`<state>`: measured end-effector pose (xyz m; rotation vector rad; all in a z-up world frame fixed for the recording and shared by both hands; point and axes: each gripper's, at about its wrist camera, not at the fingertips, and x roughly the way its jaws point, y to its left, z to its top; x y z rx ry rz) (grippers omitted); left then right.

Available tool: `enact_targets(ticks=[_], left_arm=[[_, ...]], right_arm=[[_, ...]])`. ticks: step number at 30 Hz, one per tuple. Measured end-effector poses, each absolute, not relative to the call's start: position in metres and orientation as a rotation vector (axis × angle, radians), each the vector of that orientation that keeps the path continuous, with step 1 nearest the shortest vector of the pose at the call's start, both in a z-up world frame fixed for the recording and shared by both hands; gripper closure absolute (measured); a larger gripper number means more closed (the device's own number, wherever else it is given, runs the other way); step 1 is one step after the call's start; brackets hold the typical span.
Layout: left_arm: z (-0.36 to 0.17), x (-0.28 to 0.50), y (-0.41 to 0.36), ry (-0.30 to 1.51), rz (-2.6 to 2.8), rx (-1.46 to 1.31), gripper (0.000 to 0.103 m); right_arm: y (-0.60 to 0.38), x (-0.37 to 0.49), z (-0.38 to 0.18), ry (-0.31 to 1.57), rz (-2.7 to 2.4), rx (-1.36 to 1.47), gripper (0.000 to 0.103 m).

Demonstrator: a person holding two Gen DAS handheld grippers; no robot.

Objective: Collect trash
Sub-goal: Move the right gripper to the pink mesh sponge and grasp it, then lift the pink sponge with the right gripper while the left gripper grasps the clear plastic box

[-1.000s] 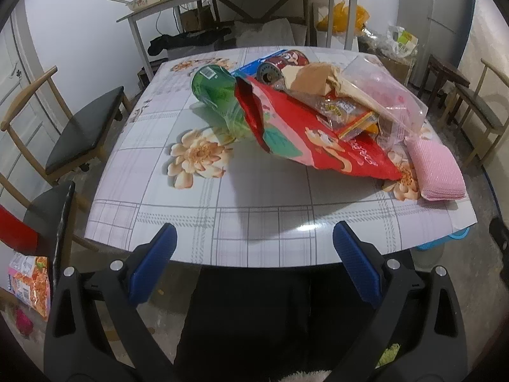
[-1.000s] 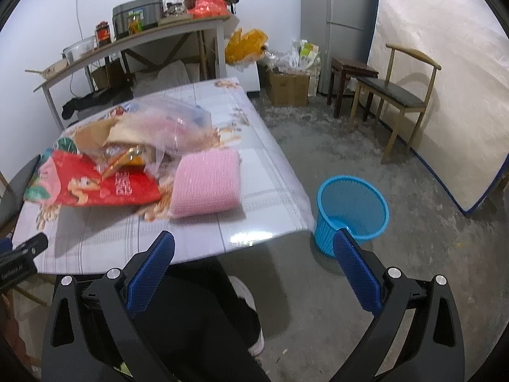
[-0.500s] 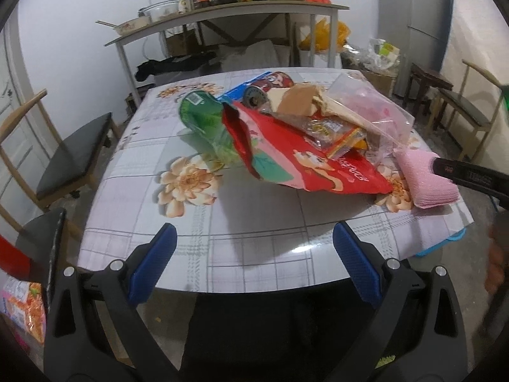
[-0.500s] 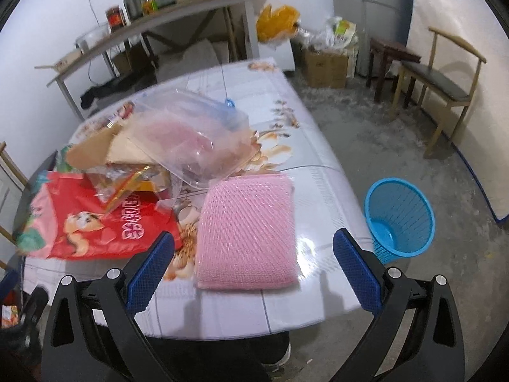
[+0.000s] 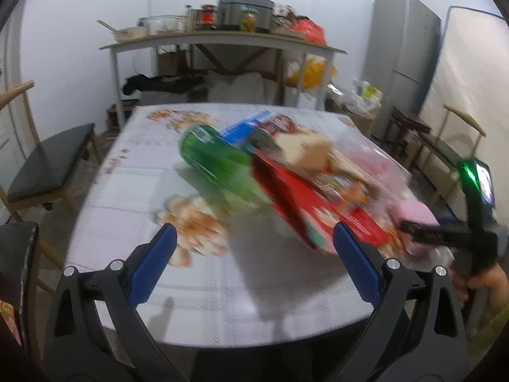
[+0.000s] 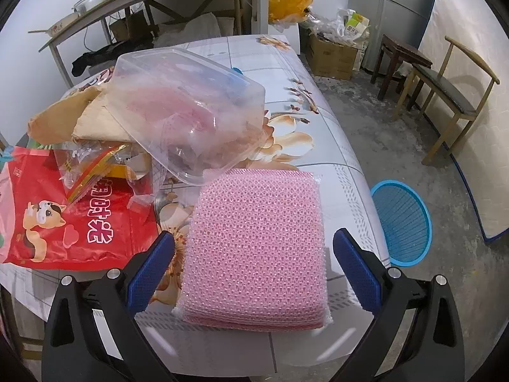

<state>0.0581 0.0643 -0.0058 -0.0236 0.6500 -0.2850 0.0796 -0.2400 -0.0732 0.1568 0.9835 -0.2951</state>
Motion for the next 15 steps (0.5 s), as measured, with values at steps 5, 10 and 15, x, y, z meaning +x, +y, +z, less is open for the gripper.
enact_targets(ticks=[5, 10, 15], left_arm=[[0.010, 0.075, 0.080, 0.600, -0.246, -0.062, 0.008], [0.019, 0.088, 0.081, 0.624, -0.302, -0.125, 0.008], [0.027, 0.094, 0.069, 0.629, -0.379, -0.127, 0.008]], right_arm=[[-0.242, 0.078, -0.075, 0.994, -0.294, 0.143, 0.014], [-0.247, 0.075, -0.078, 0.995, -0.280, 0.185, 0.022], [-0.252, 0.067, -0.078, 0.989, -0.270, 0.221, 0.024]])
